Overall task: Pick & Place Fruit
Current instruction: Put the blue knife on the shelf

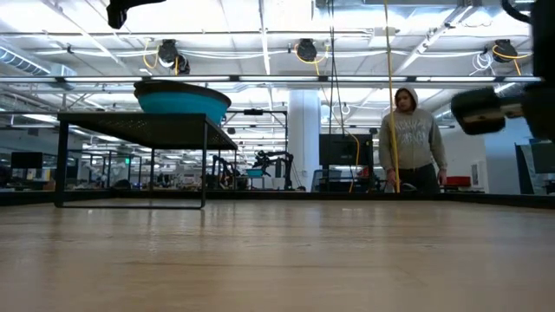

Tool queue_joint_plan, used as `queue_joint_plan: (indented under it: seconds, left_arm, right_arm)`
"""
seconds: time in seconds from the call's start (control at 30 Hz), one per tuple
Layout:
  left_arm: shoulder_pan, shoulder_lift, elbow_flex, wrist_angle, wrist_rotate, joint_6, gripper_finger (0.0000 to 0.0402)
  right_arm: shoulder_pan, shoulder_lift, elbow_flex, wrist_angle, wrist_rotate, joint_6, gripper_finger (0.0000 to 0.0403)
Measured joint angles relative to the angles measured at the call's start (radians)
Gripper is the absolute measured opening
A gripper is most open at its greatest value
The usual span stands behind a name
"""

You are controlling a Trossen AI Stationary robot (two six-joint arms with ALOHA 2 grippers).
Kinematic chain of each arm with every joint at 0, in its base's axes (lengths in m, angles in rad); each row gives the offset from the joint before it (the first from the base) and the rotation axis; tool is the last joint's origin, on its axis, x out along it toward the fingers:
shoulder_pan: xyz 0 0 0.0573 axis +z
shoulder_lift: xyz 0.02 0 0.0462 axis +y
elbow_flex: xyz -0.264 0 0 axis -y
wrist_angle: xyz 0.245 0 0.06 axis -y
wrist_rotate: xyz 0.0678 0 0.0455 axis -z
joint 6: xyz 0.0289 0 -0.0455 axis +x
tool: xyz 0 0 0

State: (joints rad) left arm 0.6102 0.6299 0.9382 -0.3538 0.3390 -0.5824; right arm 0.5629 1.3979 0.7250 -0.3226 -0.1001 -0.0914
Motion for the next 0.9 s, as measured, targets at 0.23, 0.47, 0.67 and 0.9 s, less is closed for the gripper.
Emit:
queue_joint_plan:
  seconds: [0.23,0.47,0.67,0.9]
  left_arm:
    - [-0.019,0.035,0.000,0.000,0.036,0.099,0.0230]
    - [-0.116,0.083,0.000,0.001,0.053,0.268,0.0230]
    - [-0.228,0.136,0.000,0.000,0.007,0.348,0.0230]
    - [-0.376,0.188,0.000,0.001,-0.182,0.468,0.0230]
  right_arm:
    - [-0.079,-0.002,0.150,-0.069,0.100,0.057,0.0007]
    - [-0.178,-0.002,0.333,-0.167,0.282,0.095,0.0007]
    - [-0.262,-0.003,0.453,-0.192,0.418,0.105,0.0007]
    - [-0.344,-0.003,0.514,-0.191,0.497,0.106,0.0007]
